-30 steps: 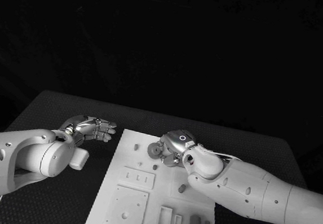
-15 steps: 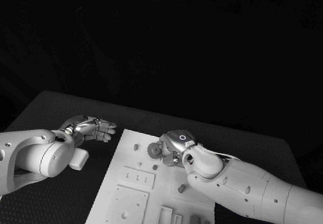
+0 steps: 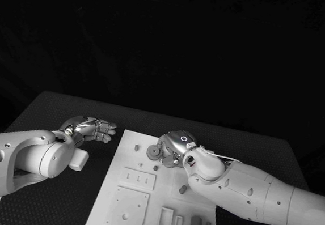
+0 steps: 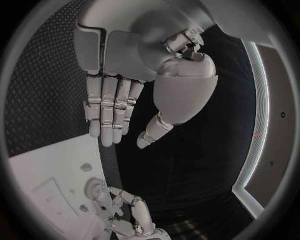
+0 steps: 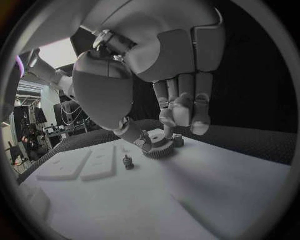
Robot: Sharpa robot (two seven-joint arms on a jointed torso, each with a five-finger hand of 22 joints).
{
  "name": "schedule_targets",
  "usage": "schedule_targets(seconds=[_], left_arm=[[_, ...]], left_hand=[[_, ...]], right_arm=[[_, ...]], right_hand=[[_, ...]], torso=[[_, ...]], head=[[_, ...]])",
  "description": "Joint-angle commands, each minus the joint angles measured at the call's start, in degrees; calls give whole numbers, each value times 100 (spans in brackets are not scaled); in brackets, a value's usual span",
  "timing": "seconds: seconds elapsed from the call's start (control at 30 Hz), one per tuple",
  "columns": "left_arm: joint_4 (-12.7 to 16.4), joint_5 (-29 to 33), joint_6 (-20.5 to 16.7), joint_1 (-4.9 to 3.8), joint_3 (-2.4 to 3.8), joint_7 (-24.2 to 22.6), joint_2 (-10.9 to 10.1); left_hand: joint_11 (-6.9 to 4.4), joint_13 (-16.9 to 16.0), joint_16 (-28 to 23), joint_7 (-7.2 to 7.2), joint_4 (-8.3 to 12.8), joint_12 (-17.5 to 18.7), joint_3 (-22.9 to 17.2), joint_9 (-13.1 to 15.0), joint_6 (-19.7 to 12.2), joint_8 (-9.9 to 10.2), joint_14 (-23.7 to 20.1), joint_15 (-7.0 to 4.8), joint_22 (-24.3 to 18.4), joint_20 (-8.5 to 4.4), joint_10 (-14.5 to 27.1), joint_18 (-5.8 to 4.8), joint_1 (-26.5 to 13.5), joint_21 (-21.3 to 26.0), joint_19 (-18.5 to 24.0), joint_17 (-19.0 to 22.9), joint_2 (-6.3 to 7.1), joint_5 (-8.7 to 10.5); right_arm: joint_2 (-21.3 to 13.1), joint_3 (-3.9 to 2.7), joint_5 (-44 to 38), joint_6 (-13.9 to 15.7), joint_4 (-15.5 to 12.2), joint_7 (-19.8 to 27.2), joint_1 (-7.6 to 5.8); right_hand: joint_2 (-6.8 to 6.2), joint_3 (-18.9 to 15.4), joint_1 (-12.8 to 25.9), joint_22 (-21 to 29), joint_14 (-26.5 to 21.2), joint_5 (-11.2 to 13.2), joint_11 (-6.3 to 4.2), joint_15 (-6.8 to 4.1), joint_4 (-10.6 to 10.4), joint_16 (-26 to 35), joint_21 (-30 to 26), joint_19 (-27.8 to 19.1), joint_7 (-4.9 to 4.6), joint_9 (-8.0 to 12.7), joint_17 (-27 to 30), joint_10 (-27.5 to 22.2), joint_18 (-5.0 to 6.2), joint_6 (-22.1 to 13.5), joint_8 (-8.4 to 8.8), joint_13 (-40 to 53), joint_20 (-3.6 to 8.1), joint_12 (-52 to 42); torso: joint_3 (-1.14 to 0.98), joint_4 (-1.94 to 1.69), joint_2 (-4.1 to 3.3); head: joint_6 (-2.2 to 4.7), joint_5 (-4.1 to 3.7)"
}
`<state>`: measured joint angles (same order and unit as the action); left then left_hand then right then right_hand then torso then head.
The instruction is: Assemble the parts on the task board
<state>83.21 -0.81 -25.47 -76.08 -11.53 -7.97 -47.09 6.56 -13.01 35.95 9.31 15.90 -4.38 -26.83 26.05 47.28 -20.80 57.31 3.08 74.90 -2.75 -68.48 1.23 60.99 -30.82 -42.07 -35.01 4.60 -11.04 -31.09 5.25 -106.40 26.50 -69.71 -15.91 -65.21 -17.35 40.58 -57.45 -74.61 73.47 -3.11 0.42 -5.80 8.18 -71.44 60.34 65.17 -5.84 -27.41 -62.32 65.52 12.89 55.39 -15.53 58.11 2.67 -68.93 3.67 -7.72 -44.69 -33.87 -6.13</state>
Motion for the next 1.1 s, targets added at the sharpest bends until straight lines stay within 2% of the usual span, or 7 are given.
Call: schedule_targets(seconds=[0.03, 0.3, 0.6, 0.93, 1.1], left_arm=[[6, 3, 66, -6, 5, -36, 4], [-2, 3, 72, -6, 5, -34, 18], [-5, 3, 79, -6, 5, -31, 21], [-11, 3, 80, -6, 5, -29, 30], [-11, 3, 81, -6, 5, -33, 27]], left_hand=[[2, -6, 18, 11, -2, 30, -4, 8, -32, 18, -29, -7, 97, 5, 30, 2, -34, -37, 30, 8, 10, 5], [2, -8, 19, 15, -1, 31, -5, 9, -37, 22, -29, -7, 97, 5, 30, 2, -32, -38, 30, 9, 11, 5], [3, -11, 20, 20, -1, 32, -4, 10, -41, 26, -30, -7, 96, 6, 30, 2, -33, -38, 31, 10, 12, 5], [3, -12, 20, 23, -3, 32, -4, 11, -43, 29, -30, -7, 96, 6, 30, 1, -36, -38, 30, 11, 11, 5], [3, -13, 21, 26, -4, 33, -3, 11, -45, 31, -30, -6, 96, 6, 30, 1, -37, -38, 31, 12, 12, 5]], right_arm=[[12, 1, 81, 46, -29, 93, 5], [56, 1, 92, 59, 16, 57, 5], [110, 0, 206, 18, 115, 98, 5], [211, 0, 301, -182, 302, 80, 6], [191, 0, 362, -32, 272, 125, 6]], right_hand=[[8, -66, 76, 9, -7, 22, 30, 45, 37, 27, 18, 3, -131, 13, 7, -12, 211, -141, 4, -11, 26, 24], [11, -86, 114, 22, -29, 19, 63, 73, 82, 48, 1, -16, -168, 52, 14, -53, 211, -270, 75, -19, 32, 30], [14, -44, 135, 33, -35, 19, 76, 86, 43, 56, -9, -16, -181, 60, 16, -69, 211, -295, 87, -24, 31, 31], [18, 38, 111, 41, -37, 25, 68, 83, -6, 58, -13, -12, -172, 56, 16, -77, 211, -269, 68, -29, 32, 24], [20, 68, 117, 44, -40, 24, 63, 78, -43, 59, -16, -15, -165, 52, 16, -83, 211, -247, 55, -31, 27, 22]], torso=[[0, 1, -1], [1, -8, 1], [-2, 0, -1], [3, -10, -1], [-1, -5, 0]], head=[[-9, 1], [-7, -4], [-4, -3], [2, 0], [-7, 9]])
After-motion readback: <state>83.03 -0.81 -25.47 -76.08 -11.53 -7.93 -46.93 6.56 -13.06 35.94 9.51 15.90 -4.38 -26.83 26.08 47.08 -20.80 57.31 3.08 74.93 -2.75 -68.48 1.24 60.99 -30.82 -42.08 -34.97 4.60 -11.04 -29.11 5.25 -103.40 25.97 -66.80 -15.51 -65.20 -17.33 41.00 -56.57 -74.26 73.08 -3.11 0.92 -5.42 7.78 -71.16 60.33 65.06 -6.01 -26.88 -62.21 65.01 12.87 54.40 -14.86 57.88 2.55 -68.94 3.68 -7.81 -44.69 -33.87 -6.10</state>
